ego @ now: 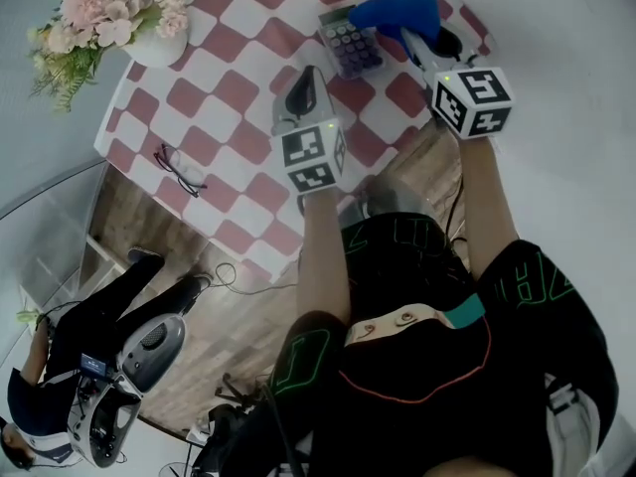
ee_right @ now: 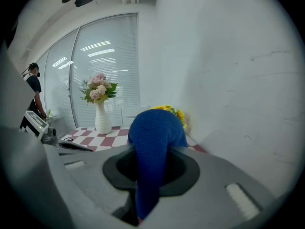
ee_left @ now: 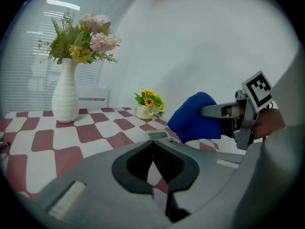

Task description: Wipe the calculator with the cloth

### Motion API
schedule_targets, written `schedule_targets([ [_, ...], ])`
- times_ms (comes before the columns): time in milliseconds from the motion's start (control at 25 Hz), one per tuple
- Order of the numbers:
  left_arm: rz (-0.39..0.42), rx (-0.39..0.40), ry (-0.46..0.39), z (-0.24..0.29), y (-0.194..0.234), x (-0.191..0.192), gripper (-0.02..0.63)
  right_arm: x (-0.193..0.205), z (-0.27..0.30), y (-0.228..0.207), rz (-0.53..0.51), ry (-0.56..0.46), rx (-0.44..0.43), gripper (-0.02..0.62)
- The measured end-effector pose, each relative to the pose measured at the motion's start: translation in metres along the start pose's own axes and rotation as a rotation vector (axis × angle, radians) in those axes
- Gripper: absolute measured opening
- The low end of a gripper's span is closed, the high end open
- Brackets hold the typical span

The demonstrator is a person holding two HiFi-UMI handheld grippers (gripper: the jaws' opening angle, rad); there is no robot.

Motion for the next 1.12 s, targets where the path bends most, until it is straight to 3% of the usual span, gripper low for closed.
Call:
schedule_targets([
  [520,-0.049,-0.024,0.0,0.006,0.033,-0.013,0.011,-0.027,0.082,0.018,-0.275,0.058,-0.074,0.074],
  [880,-0.068,-0.046,0.011,0.011,0.04,-0.009,0.011,-0.001,0.136,0.045,-0.525,0.195,-0.261,0.075],
  [1000,-0.075,-0.05,0.012,0.013,0.039,-0.008,0.011,0.016,0.136,0.052,-0.536,0.225,-0.326,0.075],
  [1120,-0.079,-0.058,0.01,0.014,0.037,-0.007,0.011,0.022,0.132,0.052,-0.479,0.209,-0.349,0.077],
])
Point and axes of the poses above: the fingertips, and each gripper's own axes: z forward along the fingers, y to its left, x out of its underside, the point moved 8 cm from there along -z, backward along the fingers, and after that the axes turned 1 degree about z, right-handed, at the moved point
